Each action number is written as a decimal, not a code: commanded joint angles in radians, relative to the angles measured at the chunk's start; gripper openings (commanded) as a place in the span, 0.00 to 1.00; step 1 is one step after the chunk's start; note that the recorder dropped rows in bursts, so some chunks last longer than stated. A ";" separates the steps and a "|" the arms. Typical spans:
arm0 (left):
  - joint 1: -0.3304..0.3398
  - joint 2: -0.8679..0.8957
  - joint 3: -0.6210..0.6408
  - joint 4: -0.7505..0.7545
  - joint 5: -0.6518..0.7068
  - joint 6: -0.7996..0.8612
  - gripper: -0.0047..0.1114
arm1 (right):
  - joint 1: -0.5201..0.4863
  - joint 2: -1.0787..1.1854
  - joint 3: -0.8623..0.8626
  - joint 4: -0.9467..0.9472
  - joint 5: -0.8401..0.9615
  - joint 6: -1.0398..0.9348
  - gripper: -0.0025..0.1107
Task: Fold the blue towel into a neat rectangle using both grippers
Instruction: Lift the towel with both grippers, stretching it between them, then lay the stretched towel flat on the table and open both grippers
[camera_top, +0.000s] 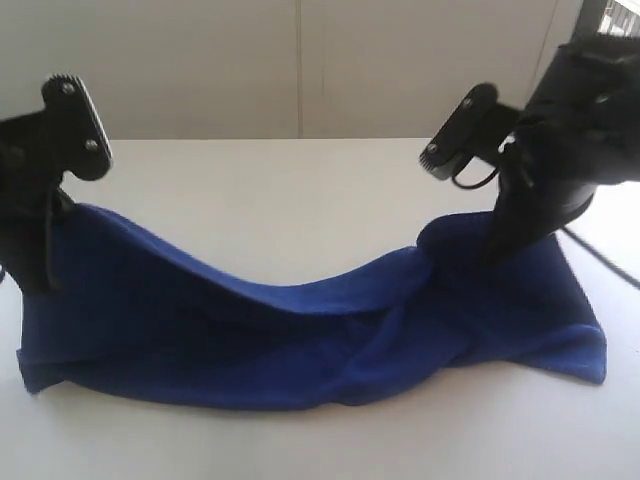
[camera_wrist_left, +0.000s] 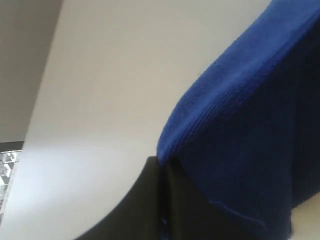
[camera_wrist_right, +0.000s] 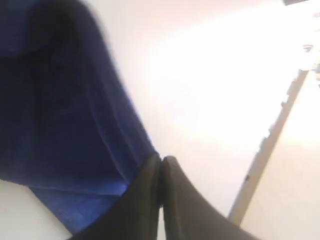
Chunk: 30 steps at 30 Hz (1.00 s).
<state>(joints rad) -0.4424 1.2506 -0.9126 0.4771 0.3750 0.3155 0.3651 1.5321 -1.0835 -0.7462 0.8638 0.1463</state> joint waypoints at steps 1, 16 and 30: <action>0.004 -0.097 -0.025 0.007 0.096 -0.006 0.04 | -0.008 -0.174 0.001 -0.029 0.092 0.014 0.02; 0.002 -0.542 -0.025 -0.261 0.491 0.123 0.04 | -0.006 -0.679 0.001 0.006 0.357 -0.131 0.02; 0.002 -0.640 -0.025 -0.303 0.683 0.153 0.04 | -0.006 -0.691 0.003 0.076 0.357 -0.133 0.02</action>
<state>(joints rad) -0.4424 0.5881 -0.9345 0.1523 1.0506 0.4729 0.3651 0.7928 -1.0835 -0.6663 1.2248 0.0069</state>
